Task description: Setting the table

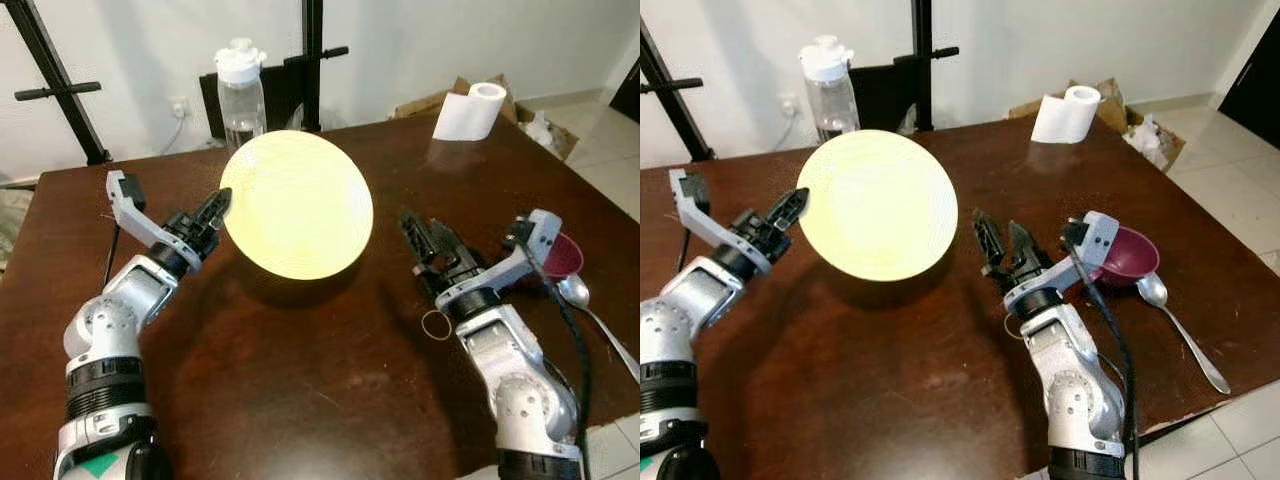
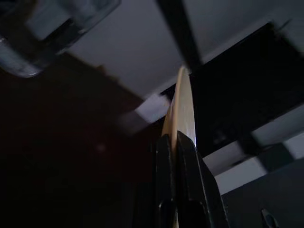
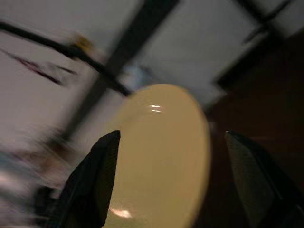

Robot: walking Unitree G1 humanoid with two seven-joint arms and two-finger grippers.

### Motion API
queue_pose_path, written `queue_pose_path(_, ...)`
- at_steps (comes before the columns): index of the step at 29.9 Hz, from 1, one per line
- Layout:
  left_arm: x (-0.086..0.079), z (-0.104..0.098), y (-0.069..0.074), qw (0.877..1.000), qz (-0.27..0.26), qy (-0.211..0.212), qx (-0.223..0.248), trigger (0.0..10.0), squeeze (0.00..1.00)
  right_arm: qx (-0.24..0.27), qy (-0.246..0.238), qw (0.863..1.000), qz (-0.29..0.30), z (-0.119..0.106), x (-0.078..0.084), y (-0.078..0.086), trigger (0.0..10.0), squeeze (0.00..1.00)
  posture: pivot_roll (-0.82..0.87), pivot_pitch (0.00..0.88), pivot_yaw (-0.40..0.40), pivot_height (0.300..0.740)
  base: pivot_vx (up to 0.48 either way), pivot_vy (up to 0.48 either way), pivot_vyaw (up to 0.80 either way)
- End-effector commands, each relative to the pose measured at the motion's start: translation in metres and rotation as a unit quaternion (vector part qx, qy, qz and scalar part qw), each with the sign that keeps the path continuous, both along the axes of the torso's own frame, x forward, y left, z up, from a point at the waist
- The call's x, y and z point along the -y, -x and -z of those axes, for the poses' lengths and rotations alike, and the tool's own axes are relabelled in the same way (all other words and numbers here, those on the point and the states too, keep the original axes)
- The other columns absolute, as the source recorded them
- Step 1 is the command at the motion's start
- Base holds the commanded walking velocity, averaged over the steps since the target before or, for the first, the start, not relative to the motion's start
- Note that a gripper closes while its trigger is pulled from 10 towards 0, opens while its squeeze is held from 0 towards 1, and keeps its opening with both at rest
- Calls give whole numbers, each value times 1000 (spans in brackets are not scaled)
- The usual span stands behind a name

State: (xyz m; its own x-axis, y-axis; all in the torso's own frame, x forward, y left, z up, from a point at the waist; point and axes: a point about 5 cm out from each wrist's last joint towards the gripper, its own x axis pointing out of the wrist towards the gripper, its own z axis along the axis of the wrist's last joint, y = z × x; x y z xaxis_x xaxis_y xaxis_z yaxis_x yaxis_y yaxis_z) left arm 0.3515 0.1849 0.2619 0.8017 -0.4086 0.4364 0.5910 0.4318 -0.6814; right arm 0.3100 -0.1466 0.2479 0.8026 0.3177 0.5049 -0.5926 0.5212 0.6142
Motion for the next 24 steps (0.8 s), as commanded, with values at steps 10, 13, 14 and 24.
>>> queue_pose_path(10, -34, -53, 38, 989, -28, 50, 136, 10000, 0, 52, -103, 987, -112, -21, -6, 20, 10000, 0, -26, 163, 62, 740, 0, 0, 0)
queue_pose_path(13, -41, -63, 44, 986, -33, 55, 157, 10000, 0, 72, -114, 983, -128, -31, -6, 22, 10000, 0, -20, 160, 59, 740, 0, 0, 0)
queue_pose_path(14, -42, -67, 47, 984, -31, 60, 166, 10000, 0, 81, -119, 981, -134, -36, -5, 23, 10000, 0, -20, 160, 59, 740, 0, 0, 0)
queue_pose_path(24, -11, -87, 64, 971, 49, 104, 210, 10000, 0, 145, -129, 964, -184, -64, -7, 35, 10000, 0, -22, 142, 58, 740, 0, 0, 0)
